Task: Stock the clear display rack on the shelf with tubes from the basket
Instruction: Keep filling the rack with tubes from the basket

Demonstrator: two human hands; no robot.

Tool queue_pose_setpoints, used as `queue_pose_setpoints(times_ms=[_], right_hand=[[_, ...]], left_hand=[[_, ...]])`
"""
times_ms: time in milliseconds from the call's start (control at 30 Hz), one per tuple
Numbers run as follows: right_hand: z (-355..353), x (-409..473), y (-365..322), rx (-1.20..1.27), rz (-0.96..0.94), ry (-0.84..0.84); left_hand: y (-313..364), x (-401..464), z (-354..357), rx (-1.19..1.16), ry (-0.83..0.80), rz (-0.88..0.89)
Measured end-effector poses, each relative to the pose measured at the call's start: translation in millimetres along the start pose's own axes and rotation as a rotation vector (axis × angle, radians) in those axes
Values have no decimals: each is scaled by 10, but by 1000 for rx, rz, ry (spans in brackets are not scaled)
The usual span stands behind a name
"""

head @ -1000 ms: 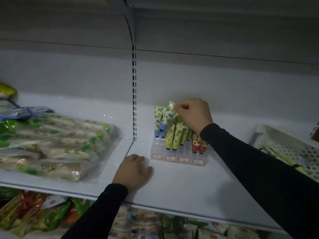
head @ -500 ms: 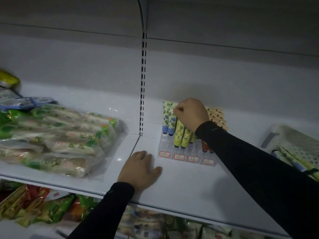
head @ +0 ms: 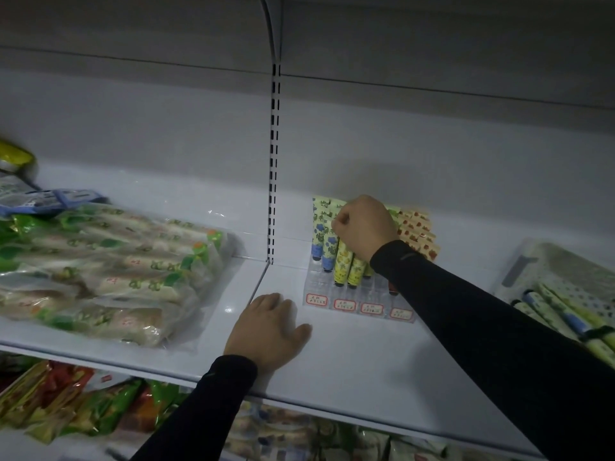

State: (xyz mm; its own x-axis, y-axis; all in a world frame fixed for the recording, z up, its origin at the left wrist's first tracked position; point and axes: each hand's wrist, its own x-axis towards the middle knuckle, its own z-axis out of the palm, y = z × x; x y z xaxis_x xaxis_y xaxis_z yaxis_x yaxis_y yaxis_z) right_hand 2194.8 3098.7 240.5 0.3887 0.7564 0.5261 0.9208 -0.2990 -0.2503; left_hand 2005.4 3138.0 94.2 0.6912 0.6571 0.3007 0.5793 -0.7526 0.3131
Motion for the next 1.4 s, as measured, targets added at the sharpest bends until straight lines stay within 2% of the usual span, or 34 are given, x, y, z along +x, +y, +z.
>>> queue_pose_setpoints(times_ms=[500,1000,1400], right_hand=[[-11,154,17,99,97,-85],[-39,297,-2,5,147,-204],[-57,196,-17,21,117,-146]], left_hand=[[13,6,-7,-19,8,-3],[12,6,5,-12,17,0],[-8,8,16,-25,6,-8]])
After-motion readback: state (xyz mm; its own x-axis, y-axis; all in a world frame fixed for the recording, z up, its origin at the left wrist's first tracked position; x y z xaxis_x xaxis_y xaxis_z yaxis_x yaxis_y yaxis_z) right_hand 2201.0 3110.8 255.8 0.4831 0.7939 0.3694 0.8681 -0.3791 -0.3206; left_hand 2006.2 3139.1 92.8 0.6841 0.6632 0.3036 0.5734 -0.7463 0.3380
